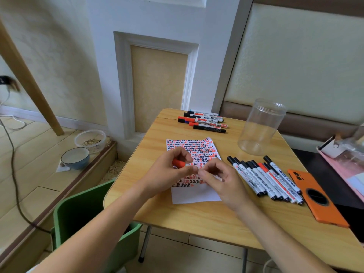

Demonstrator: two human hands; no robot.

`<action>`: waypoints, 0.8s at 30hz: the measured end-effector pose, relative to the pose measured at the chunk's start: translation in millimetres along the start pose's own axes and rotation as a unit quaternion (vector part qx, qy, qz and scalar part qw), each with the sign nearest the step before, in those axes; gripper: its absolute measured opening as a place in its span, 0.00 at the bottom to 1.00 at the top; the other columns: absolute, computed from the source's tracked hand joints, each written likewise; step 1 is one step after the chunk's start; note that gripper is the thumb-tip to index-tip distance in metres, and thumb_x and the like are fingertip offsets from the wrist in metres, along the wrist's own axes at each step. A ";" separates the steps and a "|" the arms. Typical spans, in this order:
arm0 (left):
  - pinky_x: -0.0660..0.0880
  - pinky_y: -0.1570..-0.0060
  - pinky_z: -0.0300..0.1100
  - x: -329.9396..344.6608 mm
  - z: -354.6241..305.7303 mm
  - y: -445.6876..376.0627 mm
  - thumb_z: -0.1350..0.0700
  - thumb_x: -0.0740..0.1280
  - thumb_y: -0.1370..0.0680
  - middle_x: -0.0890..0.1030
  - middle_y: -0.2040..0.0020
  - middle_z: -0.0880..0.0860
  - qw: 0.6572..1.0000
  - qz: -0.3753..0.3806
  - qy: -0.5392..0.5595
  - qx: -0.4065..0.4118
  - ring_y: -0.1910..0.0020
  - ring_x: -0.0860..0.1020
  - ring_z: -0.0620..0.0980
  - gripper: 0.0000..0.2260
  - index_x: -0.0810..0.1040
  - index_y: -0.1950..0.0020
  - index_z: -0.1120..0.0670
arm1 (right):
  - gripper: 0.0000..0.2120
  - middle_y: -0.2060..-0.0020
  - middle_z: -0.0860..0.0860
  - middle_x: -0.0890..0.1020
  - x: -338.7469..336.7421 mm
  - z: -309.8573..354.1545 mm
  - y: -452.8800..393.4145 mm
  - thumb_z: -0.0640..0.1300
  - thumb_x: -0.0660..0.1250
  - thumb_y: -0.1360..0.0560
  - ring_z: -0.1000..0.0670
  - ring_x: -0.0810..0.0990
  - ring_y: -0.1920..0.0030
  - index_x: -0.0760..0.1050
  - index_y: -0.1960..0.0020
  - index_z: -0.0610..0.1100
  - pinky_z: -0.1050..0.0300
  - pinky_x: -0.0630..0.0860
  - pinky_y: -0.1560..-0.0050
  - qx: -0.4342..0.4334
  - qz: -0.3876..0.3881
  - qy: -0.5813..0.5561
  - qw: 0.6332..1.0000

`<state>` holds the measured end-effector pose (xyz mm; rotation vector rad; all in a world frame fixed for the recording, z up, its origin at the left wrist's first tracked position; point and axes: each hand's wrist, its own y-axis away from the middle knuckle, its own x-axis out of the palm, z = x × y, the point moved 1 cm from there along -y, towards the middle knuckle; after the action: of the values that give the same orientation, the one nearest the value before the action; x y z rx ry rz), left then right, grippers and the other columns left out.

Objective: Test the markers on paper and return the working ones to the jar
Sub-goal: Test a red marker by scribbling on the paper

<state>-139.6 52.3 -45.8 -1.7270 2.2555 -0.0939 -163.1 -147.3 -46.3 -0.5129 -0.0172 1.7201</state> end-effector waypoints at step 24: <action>0.52 0.26 0.51 -22.6 34.7 -3.3 0.40 0.57 0.16 0.65 0.21 0.44 0.863 0.019 -0.505 -0.012 0.22 0.61 0.46 0.21 0.68 0.23 0.41 | 0.11 0.65 0.55 0.66 -67.9 -28.9 9.1 0.38 0.75 0.30 0.48 0.71 0.65 0.72 0.61 0.46 0.58 0.60 0.68 -0.058 -0.120 0.560 0.818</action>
<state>-121.8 77.4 -73.8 -1.2510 1.4731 0.6888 -153.4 -220.7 -52.9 -1.4821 0.6346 0.9596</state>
